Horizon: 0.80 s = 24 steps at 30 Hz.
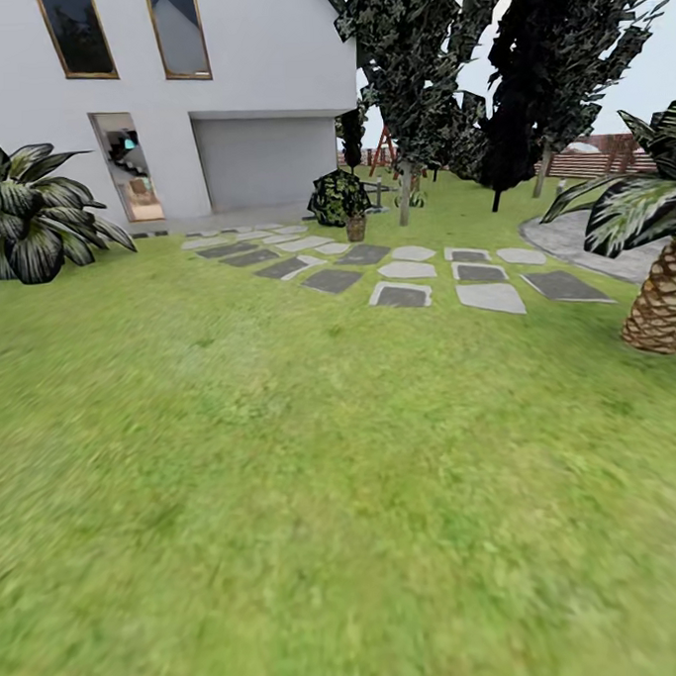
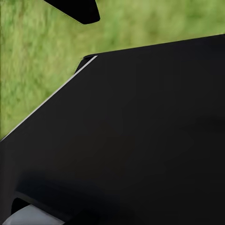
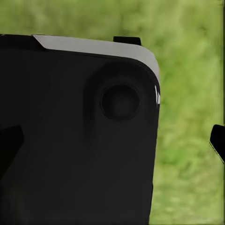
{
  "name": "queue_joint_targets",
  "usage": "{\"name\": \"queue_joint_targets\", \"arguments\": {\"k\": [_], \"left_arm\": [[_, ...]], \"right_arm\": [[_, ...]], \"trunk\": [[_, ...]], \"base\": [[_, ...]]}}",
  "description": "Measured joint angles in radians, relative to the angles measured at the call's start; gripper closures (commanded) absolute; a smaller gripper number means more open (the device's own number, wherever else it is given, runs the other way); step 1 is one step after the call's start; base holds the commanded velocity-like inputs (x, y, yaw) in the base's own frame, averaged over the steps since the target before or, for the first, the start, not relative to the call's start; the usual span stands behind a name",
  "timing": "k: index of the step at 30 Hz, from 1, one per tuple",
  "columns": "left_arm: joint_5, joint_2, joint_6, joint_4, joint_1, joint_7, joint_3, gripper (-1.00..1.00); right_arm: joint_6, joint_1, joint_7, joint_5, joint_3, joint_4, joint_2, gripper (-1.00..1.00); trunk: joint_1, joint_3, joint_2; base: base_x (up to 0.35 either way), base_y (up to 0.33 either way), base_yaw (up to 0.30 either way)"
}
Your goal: Take the three Easter eggs out of the wicker basket on the lawn in the garden, then place them on the lawn next to a single tree (choose any tree) so that all three eggs are next to the same tree and none are left in the basket.
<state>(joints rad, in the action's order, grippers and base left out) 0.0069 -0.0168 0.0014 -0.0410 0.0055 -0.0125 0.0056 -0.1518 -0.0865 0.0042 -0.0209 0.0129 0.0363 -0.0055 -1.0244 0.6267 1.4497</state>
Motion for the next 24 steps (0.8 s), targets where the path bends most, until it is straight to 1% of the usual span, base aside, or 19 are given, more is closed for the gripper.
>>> {"name": "queue_joint_targets", "arguments": {"k": [24], "left_arm": [[0.000, 0.000, 0.000, 0.000, 0.000, 0.000, 0.000, -1.00]], "right_arm": [[0.000, 0.000, 0.000, 0.000, 0.000, 0.001, 0.000, -1.00]], "trunk": [[0.000, 0.000, 0.000]], "base": [[0.325, 0.000, 0.000]]}}
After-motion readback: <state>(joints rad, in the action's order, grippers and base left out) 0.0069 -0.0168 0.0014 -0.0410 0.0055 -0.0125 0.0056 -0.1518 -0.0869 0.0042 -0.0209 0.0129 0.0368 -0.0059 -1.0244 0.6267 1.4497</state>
